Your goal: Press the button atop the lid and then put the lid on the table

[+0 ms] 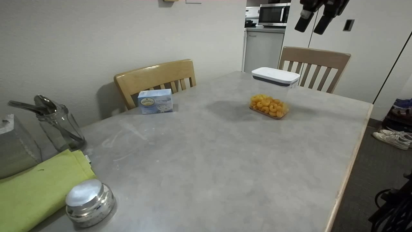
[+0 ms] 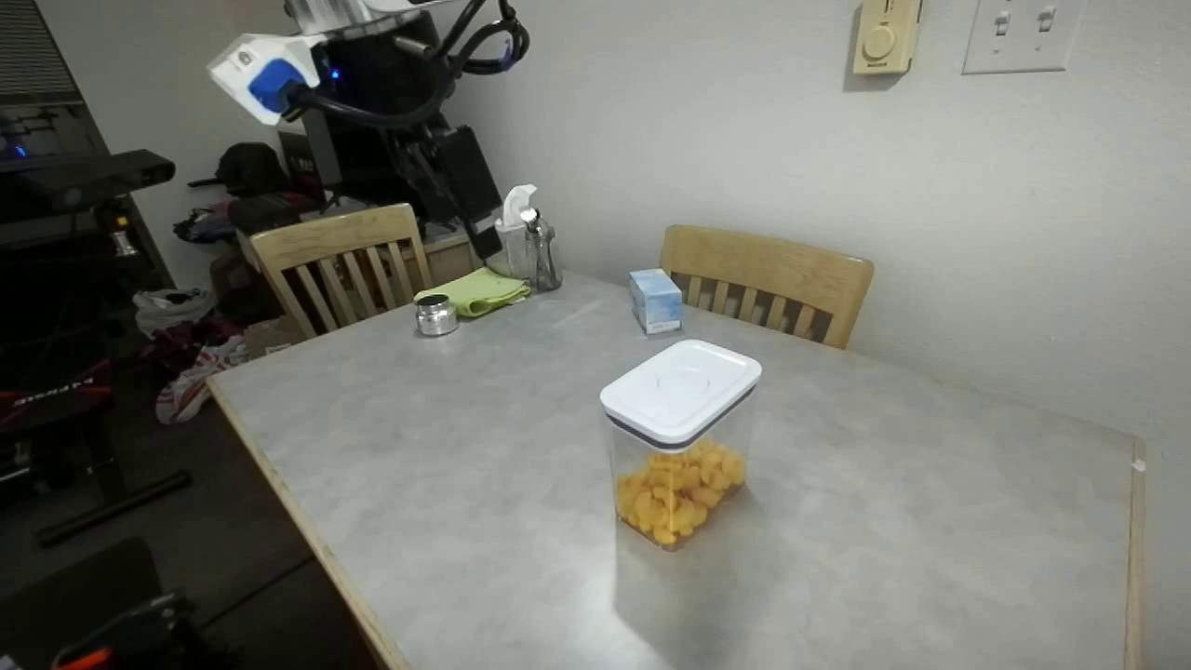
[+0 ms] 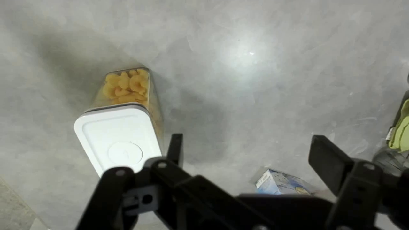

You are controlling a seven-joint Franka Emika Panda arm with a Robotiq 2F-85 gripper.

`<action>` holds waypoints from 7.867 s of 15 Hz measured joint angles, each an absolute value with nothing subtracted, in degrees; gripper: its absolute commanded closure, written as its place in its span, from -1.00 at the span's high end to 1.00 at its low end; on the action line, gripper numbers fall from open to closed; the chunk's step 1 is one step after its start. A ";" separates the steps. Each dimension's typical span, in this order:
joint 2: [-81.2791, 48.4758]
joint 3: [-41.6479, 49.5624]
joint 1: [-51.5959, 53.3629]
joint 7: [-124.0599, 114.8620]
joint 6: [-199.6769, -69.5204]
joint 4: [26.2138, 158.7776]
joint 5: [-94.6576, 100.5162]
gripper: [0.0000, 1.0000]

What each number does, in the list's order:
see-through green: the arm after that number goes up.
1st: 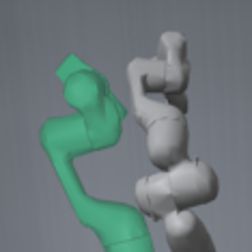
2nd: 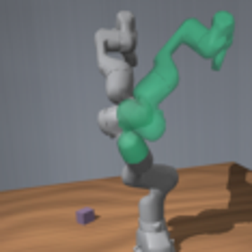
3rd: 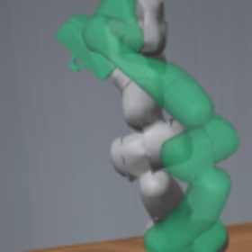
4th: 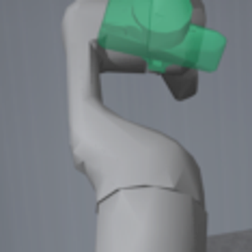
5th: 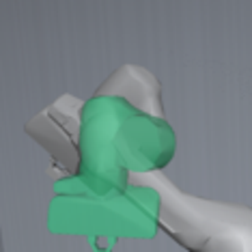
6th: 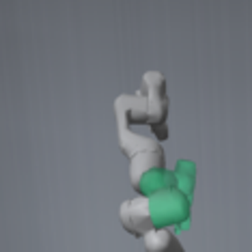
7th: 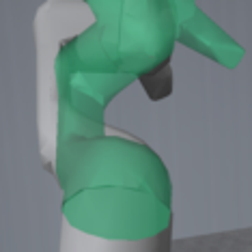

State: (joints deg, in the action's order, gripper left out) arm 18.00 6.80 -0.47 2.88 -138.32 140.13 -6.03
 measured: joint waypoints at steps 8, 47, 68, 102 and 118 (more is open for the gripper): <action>6.21 6.92 -3.11 3.01 -134.15 130.20 0.78 1.00; -17.78 5.51 -13.44 27.56 -141.09 112.94 -15.01 -1.00; -20.65 4.29 -15.99 27.67 -141.28 113.08 -14.76 -1.00; -20.34 3.68 -14.96 28.39 -140.49 112.79 -12.35 -1.00; -20.98 3.66 -15.06 25.96 -140.34 111.11 -11.35 -1.00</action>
State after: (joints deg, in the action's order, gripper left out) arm -20.98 3.66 -15.06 25.96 -140.34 111.11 -11.35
